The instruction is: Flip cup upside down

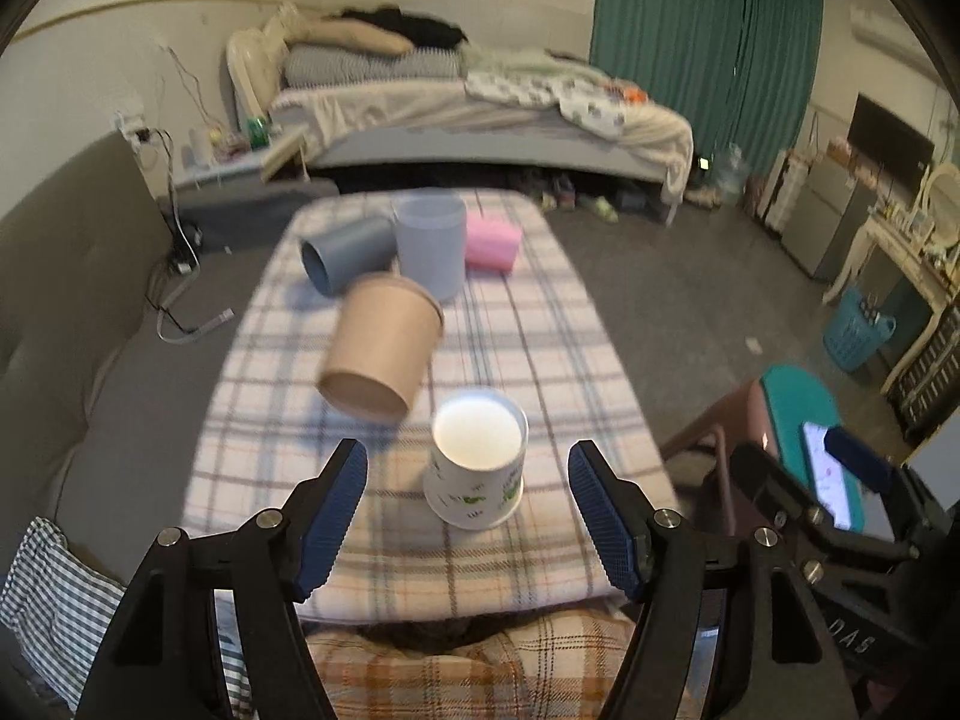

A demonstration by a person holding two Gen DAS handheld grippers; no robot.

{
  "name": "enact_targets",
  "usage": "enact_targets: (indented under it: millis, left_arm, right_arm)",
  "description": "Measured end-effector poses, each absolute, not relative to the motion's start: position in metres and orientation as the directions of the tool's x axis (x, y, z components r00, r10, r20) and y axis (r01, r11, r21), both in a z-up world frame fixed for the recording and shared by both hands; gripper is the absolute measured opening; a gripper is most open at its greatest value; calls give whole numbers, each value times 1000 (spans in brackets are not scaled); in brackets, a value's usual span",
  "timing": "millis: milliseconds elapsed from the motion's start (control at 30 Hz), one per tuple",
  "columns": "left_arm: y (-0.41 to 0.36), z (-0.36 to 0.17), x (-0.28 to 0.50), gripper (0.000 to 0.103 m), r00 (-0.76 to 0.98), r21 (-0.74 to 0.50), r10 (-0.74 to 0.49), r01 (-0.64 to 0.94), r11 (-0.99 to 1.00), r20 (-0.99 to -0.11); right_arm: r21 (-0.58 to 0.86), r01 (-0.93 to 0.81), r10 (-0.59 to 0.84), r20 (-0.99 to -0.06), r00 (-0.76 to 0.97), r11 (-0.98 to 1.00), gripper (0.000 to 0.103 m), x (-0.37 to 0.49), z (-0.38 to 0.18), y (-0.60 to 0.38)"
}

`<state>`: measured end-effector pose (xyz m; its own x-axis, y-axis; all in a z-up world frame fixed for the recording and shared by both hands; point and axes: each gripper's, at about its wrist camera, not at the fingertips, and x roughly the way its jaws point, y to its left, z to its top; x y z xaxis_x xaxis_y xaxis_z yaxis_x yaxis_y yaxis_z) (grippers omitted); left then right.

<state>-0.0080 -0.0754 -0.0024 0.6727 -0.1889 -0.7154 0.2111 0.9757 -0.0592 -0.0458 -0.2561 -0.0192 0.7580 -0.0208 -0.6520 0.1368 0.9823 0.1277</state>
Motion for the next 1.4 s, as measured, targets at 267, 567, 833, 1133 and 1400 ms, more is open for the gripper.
enact_targets:
  millis: [267,567,833,1133,1400]
  left_arm:
    - [-45,49,-55,83,807,-24,-147,163,986,-572]
    - [-12,44,-68,101,859,40,-51,83,996,-510]
    - [-4,10,-70,101,836,51,-29,68,996,-547]
    - [3,10,-73,101,833,23,-33,54,998,-552]
    - [0,8,-72,101,824,16,-43,63,998,-566]
  right_arm:
    - [100,95,-20,-575,818,990,103,-85,25,-233]
    - [87,66,-6,-555,832,994,103,-93,28,-207]
    - [83,52,11,-621,784,995,103,-89,-6,-195]
    - [80,55,7,-626,779,995,103,-88,-10,-196]
    - [82,55,9,-629,777,995,103,-88,-9,-196]
